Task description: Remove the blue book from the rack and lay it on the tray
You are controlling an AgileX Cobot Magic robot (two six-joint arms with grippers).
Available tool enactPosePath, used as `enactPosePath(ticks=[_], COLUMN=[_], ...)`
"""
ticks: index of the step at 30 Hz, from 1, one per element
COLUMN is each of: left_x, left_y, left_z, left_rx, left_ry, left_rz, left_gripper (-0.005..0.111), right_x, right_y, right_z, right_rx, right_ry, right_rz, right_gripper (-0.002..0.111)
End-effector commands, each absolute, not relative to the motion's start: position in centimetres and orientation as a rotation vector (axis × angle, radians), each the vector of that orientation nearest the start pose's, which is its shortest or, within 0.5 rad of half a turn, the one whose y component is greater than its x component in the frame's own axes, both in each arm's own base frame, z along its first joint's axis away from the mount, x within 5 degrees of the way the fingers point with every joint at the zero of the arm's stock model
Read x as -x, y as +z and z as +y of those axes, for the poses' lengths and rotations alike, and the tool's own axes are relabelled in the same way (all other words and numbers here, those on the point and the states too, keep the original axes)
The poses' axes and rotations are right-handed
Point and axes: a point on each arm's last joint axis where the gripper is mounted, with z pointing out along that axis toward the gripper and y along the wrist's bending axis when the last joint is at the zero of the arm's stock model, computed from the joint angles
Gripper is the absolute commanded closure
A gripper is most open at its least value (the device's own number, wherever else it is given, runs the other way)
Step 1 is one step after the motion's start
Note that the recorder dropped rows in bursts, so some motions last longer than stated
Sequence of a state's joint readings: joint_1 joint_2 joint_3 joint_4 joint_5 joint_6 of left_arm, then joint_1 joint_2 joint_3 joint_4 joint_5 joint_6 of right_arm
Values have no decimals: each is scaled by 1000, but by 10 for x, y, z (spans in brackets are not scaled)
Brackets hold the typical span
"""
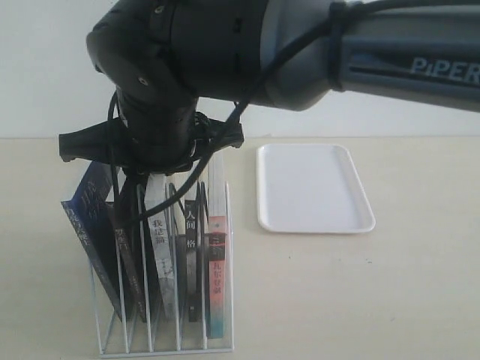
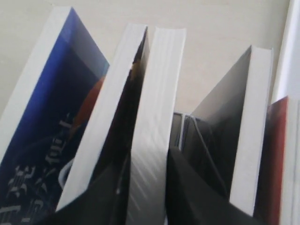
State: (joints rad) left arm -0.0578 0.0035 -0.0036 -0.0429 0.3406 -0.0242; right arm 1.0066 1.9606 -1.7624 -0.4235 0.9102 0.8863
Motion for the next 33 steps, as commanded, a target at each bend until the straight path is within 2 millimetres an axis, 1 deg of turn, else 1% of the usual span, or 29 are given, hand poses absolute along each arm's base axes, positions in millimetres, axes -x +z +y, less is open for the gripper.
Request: enactPosePath(ticks=[1,4,13,17,25,33], left_x=[-54,-54,-54,-54,-54,-54], left_y=[183,183,183,183,183,183], left_z=[-4,-4,-4,-4,-4,-4], left_rx=[6,6,6,6,6,6], left_ry=[-100,-100,-100,-100,-100,-100], left_rz=[1821,1821,1821,1821,1821,1821], left_gripper=[101,101,101,101,101,101], right_x=[-261,-260,-246,-240,-230,-225], right_y=[301,310,361,377,401,411], right_z=[356,353,329,319,302,293], right_rx=[371,367,318,298,278,275], right_ry=[268,282,356,372,403,403], right_rz=[2438,2417,2338,2322,2291,2284], right_gripper=[109,109,109,109,109,109])
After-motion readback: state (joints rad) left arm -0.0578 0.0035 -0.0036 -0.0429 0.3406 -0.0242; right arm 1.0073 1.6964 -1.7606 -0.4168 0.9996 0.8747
